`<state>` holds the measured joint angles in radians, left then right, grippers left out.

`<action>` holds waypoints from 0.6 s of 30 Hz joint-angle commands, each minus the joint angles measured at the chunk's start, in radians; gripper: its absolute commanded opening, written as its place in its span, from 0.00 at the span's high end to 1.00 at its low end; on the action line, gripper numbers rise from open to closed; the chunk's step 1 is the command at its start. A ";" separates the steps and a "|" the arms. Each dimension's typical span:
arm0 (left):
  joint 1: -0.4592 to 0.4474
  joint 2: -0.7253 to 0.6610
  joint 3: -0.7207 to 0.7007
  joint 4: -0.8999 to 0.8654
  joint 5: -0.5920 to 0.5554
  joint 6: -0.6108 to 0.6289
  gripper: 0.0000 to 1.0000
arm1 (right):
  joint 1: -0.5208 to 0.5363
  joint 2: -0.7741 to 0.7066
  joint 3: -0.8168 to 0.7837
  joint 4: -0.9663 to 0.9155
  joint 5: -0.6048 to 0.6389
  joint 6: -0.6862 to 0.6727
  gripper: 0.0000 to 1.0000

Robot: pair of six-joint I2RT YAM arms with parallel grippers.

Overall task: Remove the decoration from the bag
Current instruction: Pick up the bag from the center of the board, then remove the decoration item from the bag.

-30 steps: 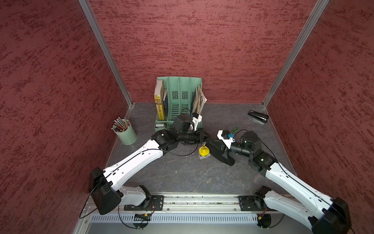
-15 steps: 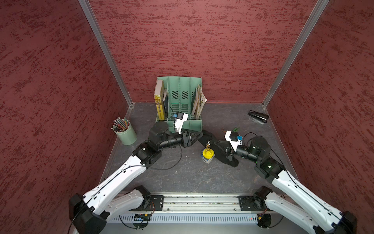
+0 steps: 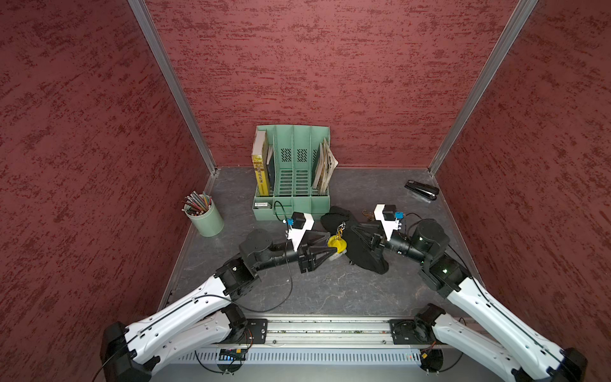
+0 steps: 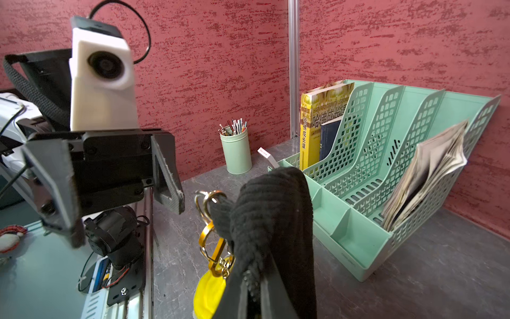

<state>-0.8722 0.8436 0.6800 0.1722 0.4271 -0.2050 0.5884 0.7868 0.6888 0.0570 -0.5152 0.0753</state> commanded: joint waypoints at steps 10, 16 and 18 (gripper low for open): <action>-0.036 0.061 0.028 0.057 -0.080 0.110 0.32 | 0.000 -0.062 0.055 0.061 0.001 0.112 1.00; -0.034 0.091 0.044 0.071 -0.091 0.115 0.32 | -0.001 -0.060 0.063 0.060 -0.028 0.121 1.00; -0.035 0.100 0.050 0.073 -0.093 0.120 0.32 | -0.001 -0.056 0.072 0.052 -0.038 0.125 1.00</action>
<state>-0.9039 0.9367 0.6979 0.2070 0.3515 -0.1104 0.5884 0.7361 0.7136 0.0624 -0.5270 0.1837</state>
